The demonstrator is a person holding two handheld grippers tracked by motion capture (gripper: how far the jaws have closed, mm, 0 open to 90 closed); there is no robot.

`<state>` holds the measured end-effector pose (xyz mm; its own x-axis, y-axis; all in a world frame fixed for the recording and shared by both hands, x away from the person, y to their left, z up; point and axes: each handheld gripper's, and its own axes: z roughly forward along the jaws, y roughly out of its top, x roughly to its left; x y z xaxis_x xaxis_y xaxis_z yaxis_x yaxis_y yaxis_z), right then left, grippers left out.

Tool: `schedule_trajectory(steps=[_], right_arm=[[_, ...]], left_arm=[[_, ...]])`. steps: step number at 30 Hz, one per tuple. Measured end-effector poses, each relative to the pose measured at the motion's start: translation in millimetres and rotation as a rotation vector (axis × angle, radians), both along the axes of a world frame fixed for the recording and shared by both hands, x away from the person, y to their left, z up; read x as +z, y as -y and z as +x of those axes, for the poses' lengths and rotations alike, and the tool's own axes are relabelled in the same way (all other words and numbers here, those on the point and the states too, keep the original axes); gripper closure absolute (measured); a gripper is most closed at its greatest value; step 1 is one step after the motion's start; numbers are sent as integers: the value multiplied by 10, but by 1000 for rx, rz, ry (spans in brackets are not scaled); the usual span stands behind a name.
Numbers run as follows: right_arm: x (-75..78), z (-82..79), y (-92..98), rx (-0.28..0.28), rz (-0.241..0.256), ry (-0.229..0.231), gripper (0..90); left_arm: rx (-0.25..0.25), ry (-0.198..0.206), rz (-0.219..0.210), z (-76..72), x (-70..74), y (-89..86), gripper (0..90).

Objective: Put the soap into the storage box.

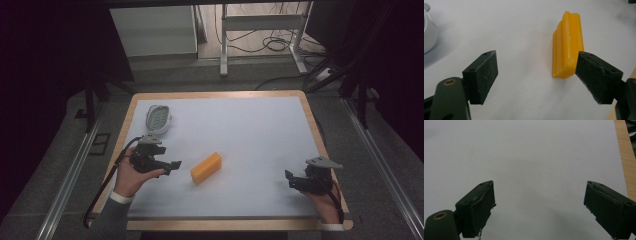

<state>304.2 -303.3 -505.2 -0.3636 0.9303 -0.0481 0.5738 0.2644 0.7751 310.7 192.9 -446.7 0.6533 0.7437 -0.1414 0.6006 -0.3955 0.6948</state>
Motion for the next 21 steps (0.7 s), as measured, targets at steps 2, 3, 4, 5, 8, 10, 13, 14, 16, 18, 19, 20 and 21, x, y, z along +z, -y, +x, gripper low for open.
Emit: schedule_trajectory(steps=[2, 3, 4, 5, 8, 10, 13, 14, 16, 18, 19, 20, 21], right_arm=[[-3, 0, 0, -2, 1, -4, 100], [-8, 0, 6, -2, -1, -6, 100], [-8, 0, 6, -2, -1, -6, 100], [-7, -3, 15, -3, 2, -5, 100], [-3, -7, 25, -6, 3, -4, 100], [-1, -8, 33, -9, 3, -4, 100], [-4, -5, 38, -7, 2, -4, 100], [-4, -5, 38, -7, 2, -4, 100], [-5, -5, 36, -7, 2, -5, 100], [-2, -7, 35, -9, 2, -5, 100], [-2, -8, 35, -8, 3, -5, 101], [-5, -5, 34, -9, 1, -5, 100], [-10, -2, 34, -8, -1, -5, 100]], left_arm=[[0, -3, 4, 10, 2, 26, 189], [-10, -4, 9, 23, 9, 84, 189], [-10, -4, 9, 23, 9, 84, 189], [-23, -4, 14, 27, 16, 147, 189], [-40, -8, 26, 33, 15, 214, 187], [-50, -7, 37, 43, 15, 278, 186], [-69, -8, 40, 59, 19, 376, 186], [-69, -8, 40, 59, 19, 376, 186], [-79, -15, 45, 65, 18, 415, 184], [-84, -16, 46, 66, 19, 446, 184], [-88, -16, 46, 66, 18, 462, 183], [-88, -16, 42, 64, 14, 482, 183], [-97, -20, 46, 74, 4, 504, 183]])
